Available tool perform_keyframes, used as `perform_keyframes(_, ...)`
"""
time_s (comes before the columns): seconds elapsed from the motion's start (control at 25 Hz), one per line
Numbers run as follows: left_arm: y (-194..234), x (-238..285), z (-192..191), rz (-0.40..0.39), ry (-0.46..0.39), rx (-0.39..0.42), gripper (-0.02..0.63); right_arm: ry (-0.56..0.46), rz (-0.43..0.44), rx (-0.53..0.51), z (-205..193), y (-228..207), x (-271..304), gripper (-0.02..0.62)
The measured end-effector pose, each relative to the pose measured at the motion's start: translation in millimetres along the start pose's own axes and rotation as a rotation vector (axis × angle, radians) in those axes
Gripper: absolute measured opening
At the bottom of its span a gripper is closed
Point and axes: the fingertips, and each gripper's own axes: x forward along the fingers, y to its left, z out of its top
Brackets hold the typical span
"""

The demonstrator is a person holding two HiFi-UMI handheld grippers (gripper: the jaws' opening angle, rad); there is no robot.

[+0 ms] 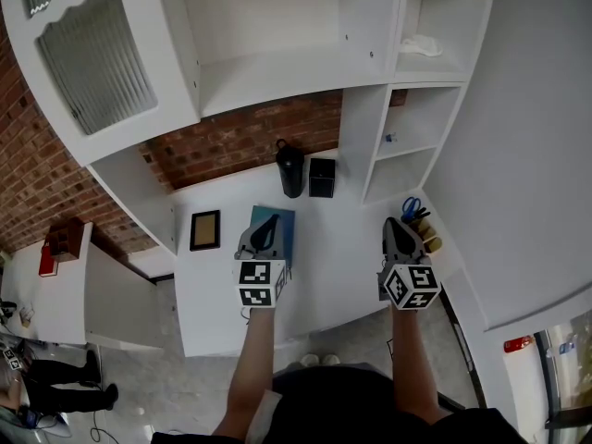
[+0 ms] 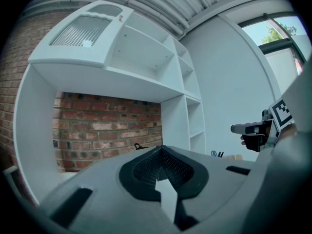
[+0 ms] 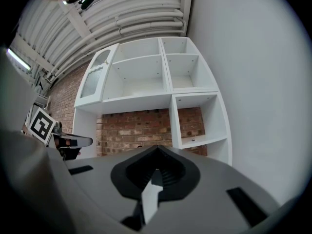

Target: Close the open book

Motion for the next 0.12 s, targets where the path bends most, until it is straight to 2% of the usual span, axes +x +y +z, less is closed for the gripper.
perform_keyframes(0.12,0.3,1.2,-1.3,-0.003,0.004,0.0,0.009,0.002,-0.002,0.001,-0.6,-0.6,1.0,-0.003)
